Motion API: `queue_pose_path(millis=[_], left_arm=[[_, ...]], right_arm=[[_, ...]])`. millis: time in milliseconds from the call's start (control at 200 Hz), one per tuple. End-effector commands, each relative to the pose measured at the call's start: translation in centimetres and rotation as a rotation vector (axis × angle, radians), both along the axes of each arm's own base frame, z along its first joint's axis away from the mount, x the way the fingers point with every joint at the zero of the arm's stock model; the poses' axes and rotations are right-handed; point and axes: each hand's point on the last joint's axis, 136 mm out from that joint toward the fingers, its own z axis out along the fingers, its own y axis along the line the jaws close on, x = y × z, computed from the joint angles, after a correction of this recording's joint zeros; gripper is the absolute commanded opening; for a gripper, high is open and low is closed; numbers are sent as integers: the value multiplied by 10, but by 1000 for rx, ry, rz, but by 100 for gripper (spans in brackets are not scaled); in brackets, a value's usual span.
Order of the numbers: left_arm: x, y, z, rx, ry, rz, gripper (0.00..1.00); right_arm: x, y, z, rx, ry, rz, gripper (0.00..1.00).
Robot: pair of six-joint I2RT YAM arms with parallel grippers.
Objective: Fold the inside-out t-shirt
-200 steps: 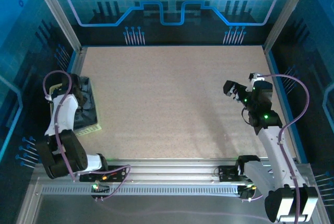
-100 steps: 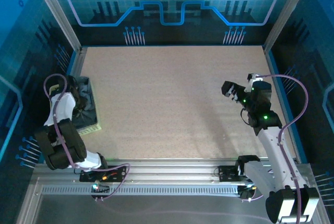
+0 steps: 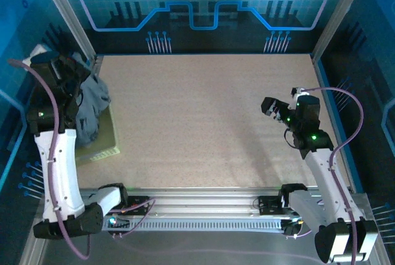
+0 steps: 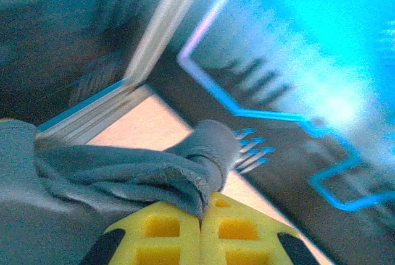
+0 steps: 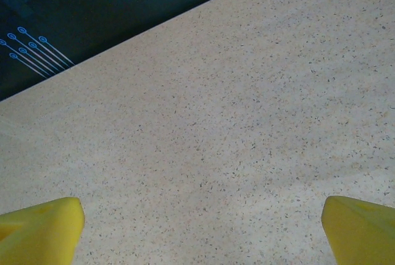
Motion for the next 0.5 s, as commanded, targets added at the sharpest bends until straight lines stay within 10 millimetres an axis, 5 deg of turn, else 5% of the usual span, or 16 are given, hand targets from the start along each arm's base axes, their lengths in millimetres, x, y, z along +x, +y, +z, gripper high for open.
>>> queue_pose_path(millis=[0,310,410,495], left_arm=[[3,-54,68,75,-151,-224,0],[-3,-215,178,188,-421,-734,0],[1,-268,180,196,-447,-845,0],[13,-315,159,202,-405,-934,0]], right_arm=[[1,5,14,6,-13,9,100],[-1,11,16,-6,-2,32,100],[-2,10,17,-13,-2,30,100],[-3,11,17,-15,1,31,100]])
